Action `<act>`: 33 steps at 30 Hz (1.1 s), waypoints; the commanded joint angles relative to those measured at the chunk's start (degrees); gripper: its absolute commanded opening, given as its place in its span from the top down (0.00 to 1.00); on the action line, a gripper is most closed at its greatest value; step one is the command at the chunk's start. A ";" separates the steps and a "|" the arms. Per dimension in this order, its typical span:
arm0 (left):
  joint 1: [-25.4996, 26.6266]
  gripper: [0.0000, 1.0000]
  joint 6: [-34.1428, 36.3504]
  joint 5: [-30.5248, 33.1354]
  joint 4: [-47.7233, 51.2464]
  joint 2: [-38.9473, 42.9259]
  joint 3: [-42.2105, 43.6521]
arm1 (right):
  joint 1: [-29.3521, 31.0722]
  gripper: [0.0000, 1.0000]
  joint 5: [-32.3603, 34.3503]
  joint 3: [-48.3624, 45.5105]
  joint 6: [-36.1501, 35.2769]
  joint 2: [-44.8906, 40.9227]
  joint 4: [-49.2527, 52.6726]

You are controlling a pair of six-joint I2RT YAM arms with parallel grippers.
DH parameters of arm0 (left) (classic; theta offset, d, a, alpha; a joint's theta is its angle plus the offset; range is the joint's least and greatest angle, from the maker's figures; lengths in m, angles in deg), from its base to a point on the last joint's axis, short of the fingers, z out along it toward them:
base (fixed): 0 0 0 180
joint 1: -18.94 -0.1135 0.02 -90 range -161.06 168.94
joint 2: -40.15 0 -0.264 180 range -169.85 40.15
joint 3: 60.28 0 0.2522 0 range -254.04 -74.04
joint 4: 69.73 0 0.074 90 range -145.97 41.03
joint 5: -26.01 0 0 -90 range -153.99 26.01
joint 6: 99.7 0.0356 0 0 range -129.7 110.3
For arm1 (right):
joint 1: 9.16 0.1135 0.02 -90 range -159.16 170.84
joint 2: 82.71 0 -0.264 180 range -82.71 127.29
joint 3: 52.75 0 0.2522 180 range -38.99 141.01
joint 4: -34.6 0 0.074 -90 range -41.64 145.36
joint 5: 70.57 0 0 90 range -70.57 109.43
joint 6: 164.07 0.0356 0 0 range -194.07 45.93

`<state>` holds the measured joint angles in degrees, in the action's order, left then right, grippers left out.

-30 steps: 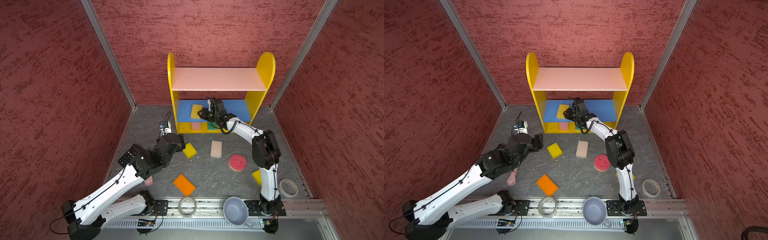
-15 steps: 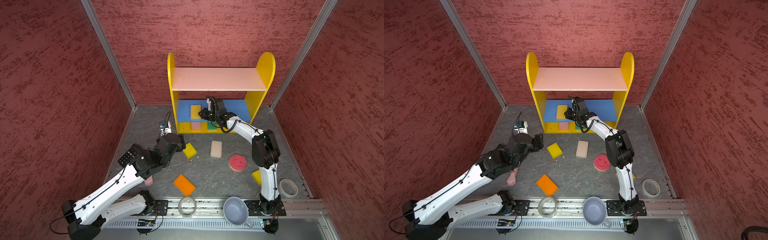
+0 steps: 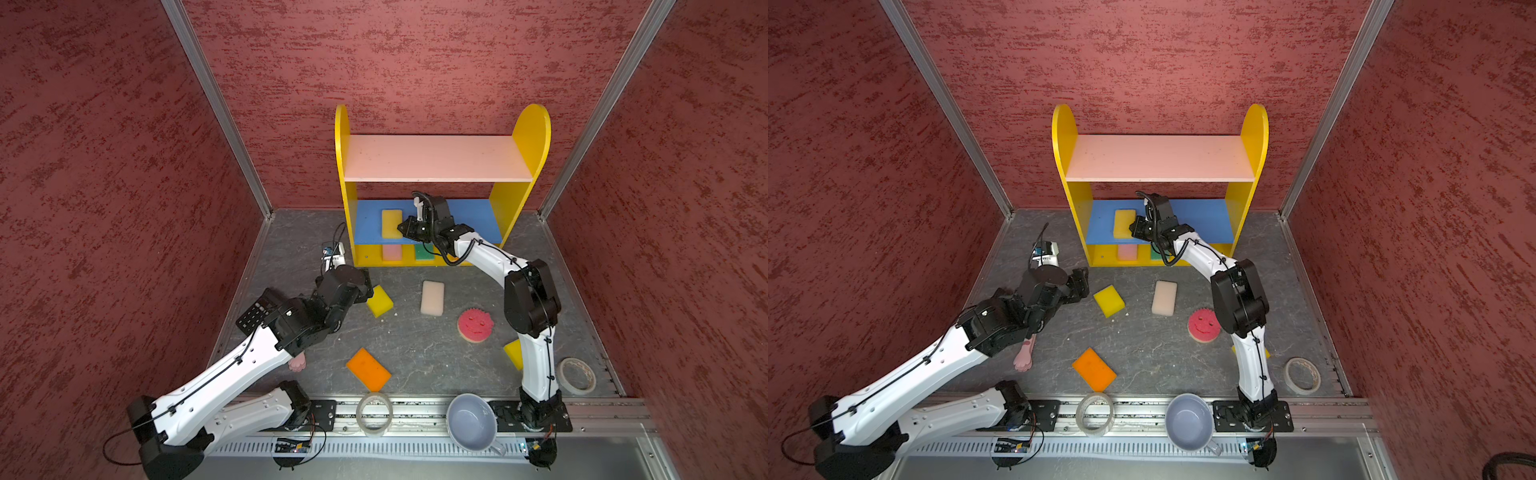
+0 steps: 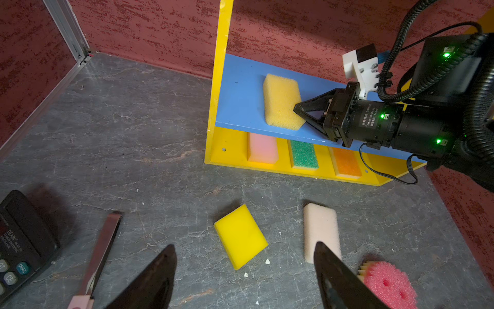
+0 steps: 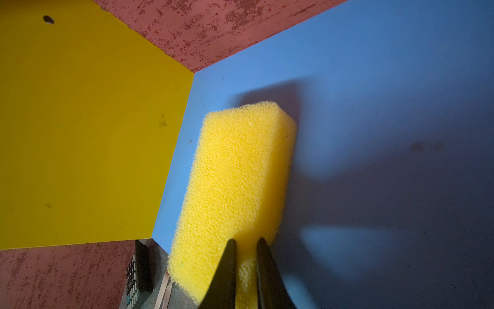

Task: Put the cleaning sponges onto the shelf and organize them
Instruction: 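Set the yellow sponge down on the blue shelf board with the right gripper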

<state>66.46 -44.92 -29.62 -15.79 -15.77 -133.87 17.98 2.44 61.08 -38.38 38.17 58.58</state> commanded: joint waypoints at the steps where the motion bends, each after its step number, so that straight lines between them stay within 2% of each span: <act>1: -0.26 0.21 0.28 -0.38 -0.31 0.20 -0.75 | -0.33 0.85 -0.92 0.94 -0.95 -1.00 2.00; 33: -0.56 0.25 -0.91 -1.45 -1.41 -0.70 -0.10 | -1.46 0.87 -0.32 -1.39 -1.39 -4.59 3.02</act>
<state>66.18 -45.45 -30.84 -16.55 -16.23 -133.85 16.88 2.04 59.51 -39.00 36.33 60.28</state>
